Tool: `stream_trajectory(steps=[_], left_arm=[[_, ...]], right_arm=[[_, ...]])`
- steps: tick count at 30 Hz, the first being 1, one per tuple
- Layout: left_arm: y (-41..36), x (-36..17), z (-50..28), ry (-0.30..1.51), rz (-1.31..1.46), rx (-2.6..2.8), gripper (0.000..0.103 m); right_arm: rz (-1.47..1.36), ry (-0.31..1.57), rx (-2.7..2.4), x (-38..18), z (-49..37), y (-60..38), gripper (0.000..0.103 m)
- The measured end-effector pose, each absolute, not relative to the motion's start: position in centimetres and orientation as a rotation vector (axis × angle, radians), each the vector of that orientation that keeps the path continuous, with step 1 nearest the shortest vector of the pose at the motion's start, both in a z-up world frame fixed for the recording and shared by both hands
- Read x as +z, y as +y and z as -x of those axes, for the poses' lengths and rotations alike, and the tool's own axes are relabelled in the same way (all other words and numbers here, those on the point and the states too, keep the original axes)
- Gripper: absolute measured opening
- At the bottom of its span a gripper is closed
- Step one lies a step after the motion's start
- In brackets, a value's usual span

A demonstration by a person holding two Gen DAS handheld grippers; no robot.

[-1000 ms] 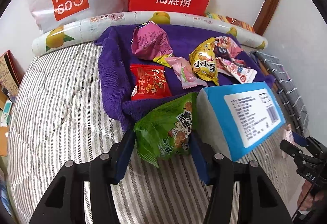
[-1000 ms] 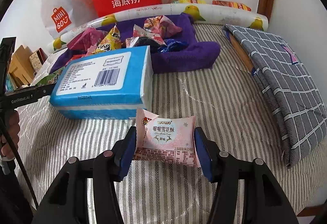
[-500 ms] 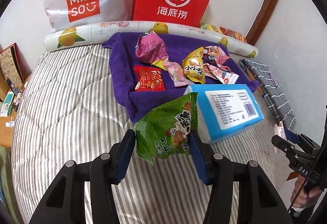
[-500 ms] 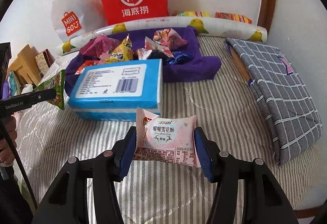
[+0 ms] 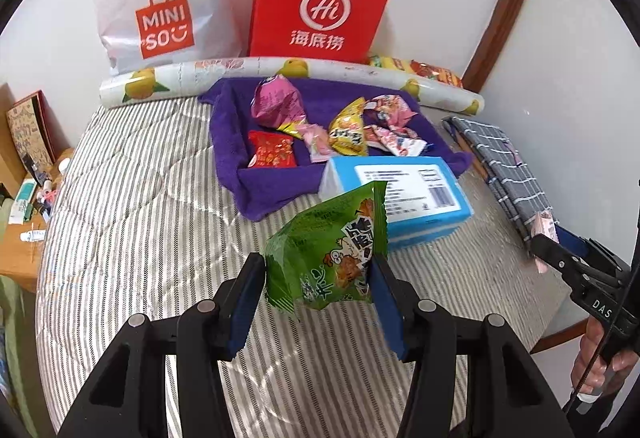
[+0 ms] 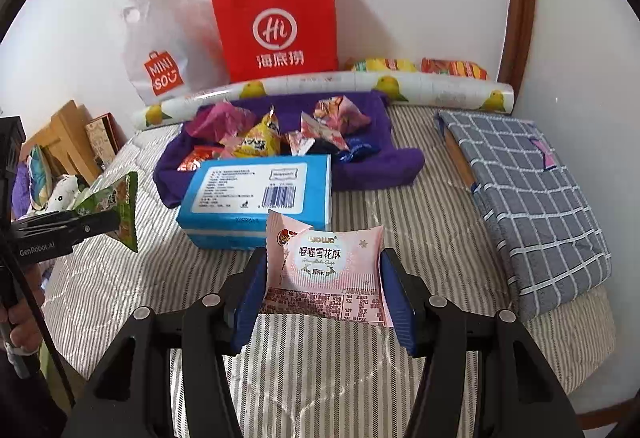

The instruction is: Organize snacks

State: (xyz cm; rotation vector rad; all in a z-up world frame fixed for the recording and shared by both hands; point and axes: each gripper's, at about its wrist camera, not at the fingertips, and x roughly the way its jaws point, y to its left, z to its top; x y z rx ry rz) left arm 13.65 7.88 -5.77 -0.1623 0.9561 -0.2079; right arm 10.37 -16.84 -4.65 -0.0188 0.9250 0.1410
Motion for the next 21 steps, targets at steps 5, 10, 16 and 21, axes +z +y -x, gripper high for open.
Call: stream_trajectory(steps=[5, 10, 16, 21], left_arm=[[6.4, -3.9, -12.6, 0.925, 0.147, -0.237, 0.051], [5.5, -2.5, -11.9, 0.903, 0.151, -0.265, 0.051], [4.8, -1.3, -11.9, 0.885, 0.164, -0.280, 0.051], [4.7, -0.4, -12.2, 0.871, 0.168, -0.290, 0.051]], right_arm=[[0.005, 0.897, 0.146, -3.1, -9.5, -17.2, 0.055], [0.001, 0.868, 0.156, -1.7, -8.8, -17.4, 0.055], [0.000, 0.845, 0.170, -0.5, -8.6, -17.1, 0.055], [0.005, 0.824, 0.175, 0.4, -9.0, -17.0, 0.055]])
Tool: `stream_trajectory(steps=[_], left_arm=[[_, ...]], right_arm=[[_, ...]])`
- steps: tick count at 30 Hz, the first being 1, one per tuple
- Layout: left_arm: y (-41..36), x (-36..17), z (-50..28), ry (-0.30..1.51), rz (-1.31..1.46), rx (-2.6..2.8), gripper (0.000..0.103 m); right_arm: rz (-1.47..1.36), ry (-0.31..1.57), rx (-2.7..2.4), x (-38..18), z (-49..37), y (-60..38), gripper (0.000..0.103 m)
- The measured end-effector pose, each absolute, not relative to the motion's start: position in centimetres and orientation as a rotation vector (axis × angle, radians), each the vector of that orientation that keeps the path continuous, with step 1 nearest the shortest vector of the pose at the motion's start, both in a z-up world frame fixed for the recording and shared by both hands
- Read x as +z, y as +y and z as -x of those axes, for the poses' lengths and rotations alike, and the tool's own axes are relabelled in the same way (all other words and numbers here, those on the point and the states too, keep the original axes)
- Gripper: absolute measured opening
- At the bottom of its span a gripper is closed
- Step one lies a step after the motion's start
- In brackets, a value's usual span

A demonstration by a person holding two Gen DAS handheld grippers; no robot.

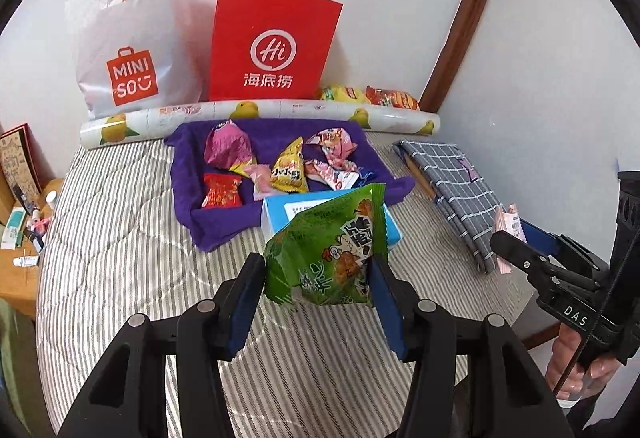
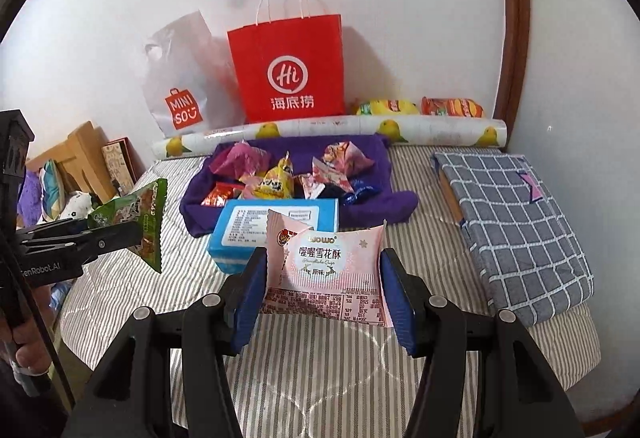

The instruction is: Organize snacks

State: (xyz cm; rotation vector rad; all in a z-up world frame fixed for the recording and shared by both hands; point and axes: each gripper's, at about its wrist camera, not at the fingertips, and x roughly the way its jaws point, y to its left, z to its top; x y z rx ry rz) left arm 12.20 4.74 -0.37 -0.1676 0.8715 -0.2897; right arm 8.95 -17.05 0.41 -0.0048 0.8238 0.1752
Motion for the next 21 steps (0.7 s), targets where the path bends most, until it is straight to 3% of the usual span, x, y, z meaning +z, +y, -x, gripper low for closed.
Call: stream_trajectory(steps=[10, 13, 21], left_arm=[[4.6, 1.5, -14.2, 0.840, 0.178, -0.297, 0.051], [4.5, 1.8, -15.1, 0.834, 0.186, -0.303, 0.047], [4.5, -1.4, -16.4, 0.915, 0.175, -0.267, 0.045]], right_arm=[[0.008, 0.795, 0.192, 2.0, -11.3, -16.8, 0.055], [0.014, 0.786, 0.200, 2.3, -12.3, -16.7, 0.055], [0.023, 0.831, 0.218, 0.2, -13.9, -16.2, 0.055]])
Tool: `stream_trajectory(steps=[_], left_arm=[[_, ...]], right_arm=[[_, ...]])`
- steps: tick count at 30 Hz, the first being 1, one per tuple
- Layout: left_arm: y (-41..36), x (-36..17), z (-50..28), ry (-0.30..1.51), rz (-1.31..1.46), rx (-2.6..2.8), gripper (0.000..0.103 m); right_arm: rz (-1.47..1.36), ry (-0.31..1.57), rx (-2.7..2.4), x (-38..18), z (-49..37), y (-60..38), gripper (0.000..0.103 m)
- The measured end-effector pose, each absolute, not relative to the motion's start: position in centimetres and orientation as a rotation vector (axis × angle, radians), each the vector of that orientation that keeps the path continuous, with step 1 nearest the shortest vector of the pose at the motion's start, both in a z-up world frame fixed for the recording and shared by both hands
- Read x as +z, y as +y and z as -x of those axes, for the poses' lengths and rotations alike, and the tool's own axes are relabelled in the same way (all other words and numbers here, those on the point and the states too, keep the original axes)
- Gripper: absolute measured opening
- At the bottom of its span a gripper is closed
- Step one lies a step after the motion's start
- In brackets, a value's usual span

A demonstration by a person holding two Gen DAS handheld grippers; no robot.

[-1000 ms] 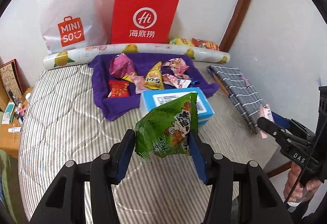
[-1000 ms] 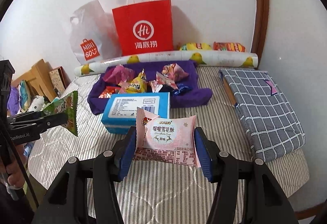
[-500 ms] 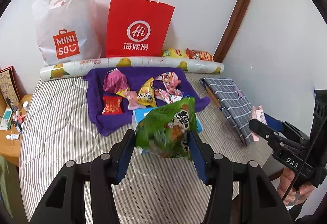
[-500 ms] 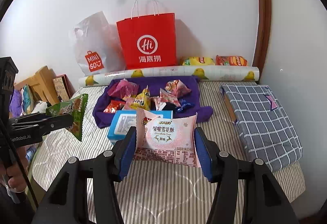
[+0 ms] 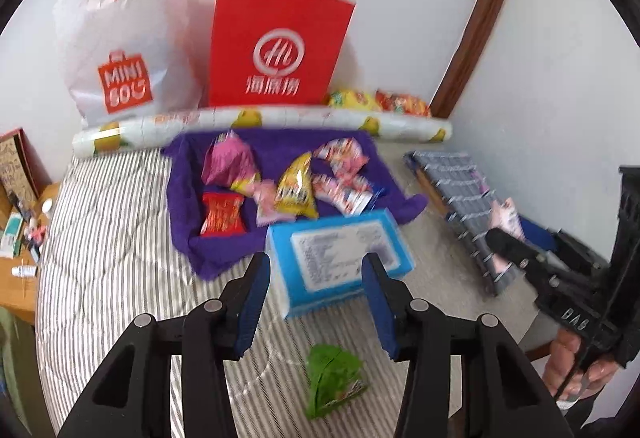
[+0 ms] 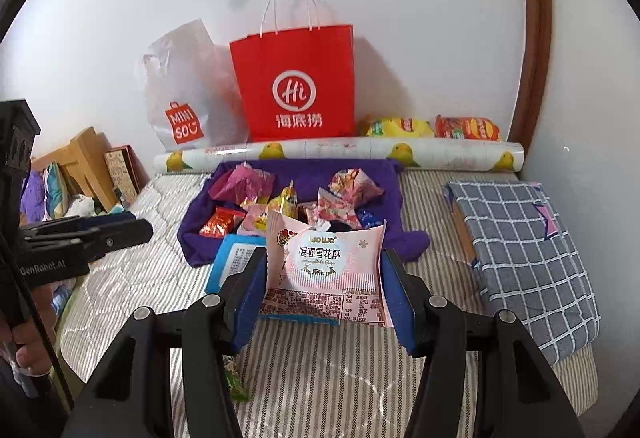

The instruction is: Organize snacks

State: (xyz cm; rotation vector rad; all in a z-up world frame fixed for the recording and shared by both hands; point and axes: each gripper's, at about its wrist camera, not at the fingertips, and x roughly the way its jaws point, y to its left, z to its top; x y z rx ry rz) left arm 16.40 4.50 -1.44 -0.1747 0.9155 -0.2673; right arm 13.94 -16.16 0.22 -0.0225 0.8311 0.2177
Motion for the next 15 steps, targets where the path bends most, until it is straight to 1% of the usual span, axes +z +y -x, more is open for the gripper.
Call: stream_trajectory(steps=[3, 5, 7, 11, 15], left_arm=[[4.4, -3.7, -15.9, 0.974, 0.188, -0.284, 0.046], [4.0, -5.1, -15.3, 1.010, 0.188, -0.298, 0.055], [3.4, -6.7, -14.4, 1.034, 0.192, -0.325, 0.056], [2.3, -8.3, -12.8, 1.054, 0.203, -0.374, 0.066], [1.1, -10.2, -12.2, 1.088, 0.173, -0.362, 0.067]], right_arm=[[0.026, 0.849, 0.216, -0.7, -13.9, -16.1, 0.055], [0.028, 0.855, 0.213, -1.2, -13.7, -16.2, 0.055], [0.028, 0.865, 0.203, -1.7, -13.5, -16.5, 0.055], [0.026, 0.878, 0.169, -2.3, -12.9, -17.6, 0.055], [0.012, 0.887, 0.135, -2.9, -12.4, -19.1, 0.055]])
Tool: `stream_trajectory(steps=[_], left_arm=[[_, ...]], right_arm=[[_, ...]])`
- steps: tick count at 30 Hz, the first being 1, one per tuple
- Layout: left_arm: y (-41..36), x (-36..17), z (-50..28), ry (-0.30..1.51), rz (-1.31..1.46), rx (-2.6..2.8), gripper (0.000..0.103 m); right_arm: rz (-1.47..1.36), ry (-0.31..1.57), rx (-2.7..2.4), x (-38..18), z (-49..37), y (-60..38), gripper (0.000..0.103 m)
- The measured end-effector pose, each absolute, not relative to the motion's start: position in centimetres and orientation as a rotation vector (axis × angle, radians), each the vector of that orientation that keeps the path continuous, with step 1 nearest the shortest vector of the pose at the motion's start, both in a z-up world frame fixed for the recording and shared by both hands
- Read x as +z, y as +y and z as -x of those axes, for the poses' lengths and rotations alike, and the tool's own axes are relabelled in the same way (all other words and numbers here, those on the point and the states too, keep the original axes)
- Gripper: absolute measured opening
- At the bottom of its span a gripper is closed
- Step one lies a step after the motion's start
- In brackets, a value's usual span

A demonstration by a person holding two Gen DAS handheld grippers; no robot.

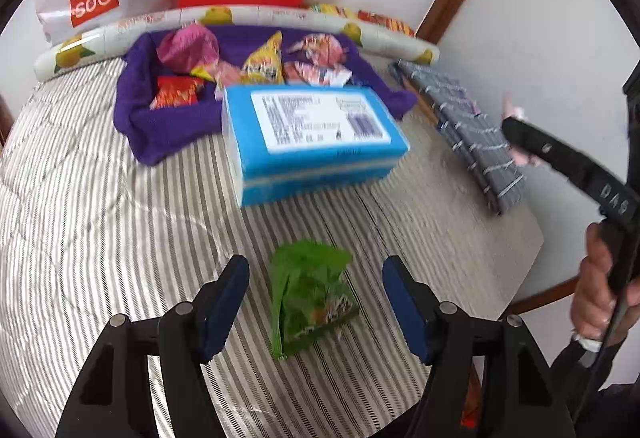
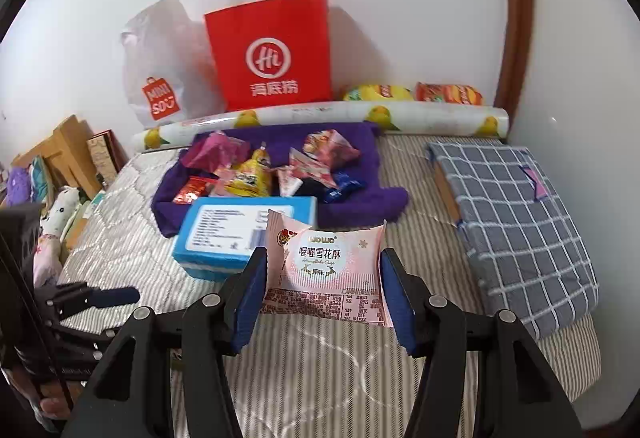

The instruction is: Organize snacks

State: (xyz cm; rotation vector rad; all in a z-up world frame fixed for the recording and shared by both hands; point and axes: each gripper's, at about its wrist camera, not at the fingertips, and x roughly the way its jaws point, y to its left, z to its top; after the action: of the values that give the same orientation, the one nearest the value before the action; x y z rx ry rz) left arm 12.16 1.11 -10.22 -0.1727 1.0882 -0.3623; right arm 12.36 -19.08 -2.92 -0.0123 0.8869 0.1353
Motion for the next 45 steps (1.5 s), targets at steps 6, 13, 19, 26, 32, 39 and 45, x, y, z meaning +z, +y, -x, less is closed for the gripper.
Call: stream_trajectory(steps=[6, 13, 19, 26, 32, 39, 45], left_arm=[[0.6, -12.9, -12.4, 1.149, 0.174, -0.322, 0.067], [-0.2, -14.4, -12.7, 1.179, 0.179, -0.325, 0.062], [-0.1, -14.7, -12.9, 1.183, 0.194, -0.337, 0.047], [0.5, -13.0, -12.8, 1.154, 0.185, -0.357, 0.041], [1.0, -9.9, -13.3, 1.098, 0.191, -0.364, 0.041], [1.6, -7.0, -14.8, 1.040, 0.190, -0.362, 0.041], [1.6, -4.9, -16.6, 0.998, 0.191, -0.362, 0.041]], right_arm=[[0.004, 0.916, 0.115, -4.4, -12.0, -20.0, 0.055], [0.000, 0.949, 0.125, -6.0, -12.1, -20.1, 0.055], [0.004, 0.955, 0.140, -6.4, -12.0, -19.7, 0.055], [0.012, 0.937, 0.152, -5.6, -12.0, -19.2, 0.055], [0.016, 0.904, 0.166, -4.1, -12.5, -18.7, 0.055], [0.028, 0.868, 0.189, -2.4, -13.6, -18.3, 0.055], [0.032, 0.848, 0.209, -1.3, -14.7, -18.0, 0.055]])
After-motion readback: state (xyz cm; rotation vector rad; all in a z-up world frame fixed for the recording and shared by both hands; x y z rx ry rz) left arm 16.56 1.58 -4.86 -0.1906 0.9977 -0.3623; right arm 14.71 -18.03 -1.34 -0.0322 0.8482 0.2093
